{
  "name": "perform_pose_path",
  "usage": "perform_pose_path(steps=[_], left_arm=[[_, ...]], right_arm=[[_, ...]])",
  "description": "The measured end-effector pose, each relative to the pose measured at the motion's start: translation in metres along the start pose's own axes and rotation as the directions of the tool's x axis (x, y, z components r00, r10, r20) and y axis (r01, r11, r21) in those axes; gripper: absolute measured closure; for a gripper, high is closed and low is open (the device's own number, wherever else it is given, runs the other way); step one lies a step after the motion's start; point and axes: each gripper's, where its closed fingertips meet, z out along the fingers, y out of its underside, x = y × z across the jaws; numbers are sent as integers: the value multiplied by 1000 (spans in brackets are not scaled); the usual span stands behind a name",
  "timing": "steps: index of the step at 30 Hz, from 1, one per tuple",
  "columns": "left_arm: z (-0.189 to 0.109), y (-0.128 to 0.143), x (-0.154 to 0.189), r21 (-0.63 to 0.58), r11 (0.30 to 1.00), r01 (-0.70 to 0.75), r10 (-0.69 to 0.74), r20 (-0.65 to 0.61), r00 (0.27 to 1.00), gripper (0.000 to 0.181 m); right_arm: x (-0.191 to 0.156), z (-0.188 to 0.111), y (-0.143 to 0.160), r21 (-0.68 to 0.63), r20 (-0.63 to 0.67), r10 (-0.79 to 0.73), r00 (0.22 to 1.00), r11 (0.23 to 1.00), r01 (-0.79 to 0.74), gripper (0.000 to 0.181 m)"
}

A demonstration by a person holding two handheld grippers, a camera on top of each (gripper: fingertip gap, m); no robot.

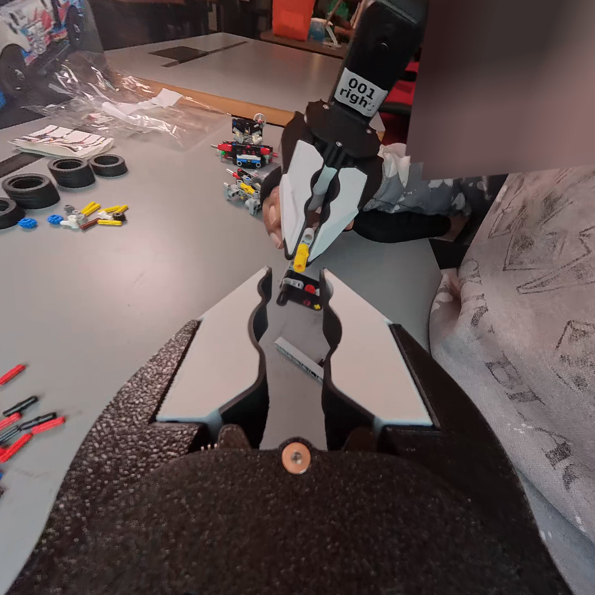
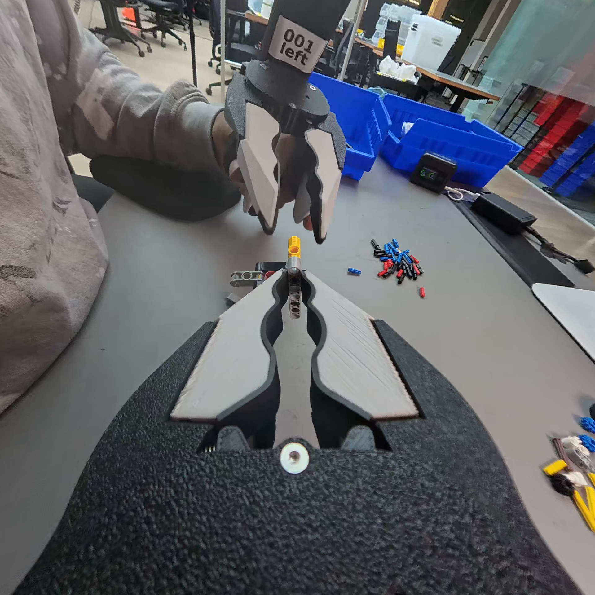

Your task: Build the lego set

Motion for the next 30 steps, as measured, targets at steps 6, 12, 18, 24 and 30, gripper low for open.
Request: perform_pose_path(steps=[6, 12, 18, 24, 30], left_arm=[[12, 2, 12, -61, 993, -103, 102, -20, 995, 175], [-49, -21, -33, 80, 996, -43, 30, 158, 987, 175], [-86, 22, -112, -86, 996, 26, 22, 516, 856, 175], [-73, 26, -120, -120, 993, -8, 68, 504, 861, 174], [-44, 25, -99, -150, 986, -75, 133, 431, 893, 174]], right_arm=[[-10, 3, -7, 21, 38, 19, 999, 1000, -20, 175], [23, -33, -8, 79, -32, 117, 993, 990, -114, 176], [18, -21, -6, 48, -36, 72, 997, 996, -71, 175], [26, -17, 2, 8, -119, 44, 992, 999, -44, 175], [35, 1, 66, -367, -192, -109, 975, 929, 31, 154]])
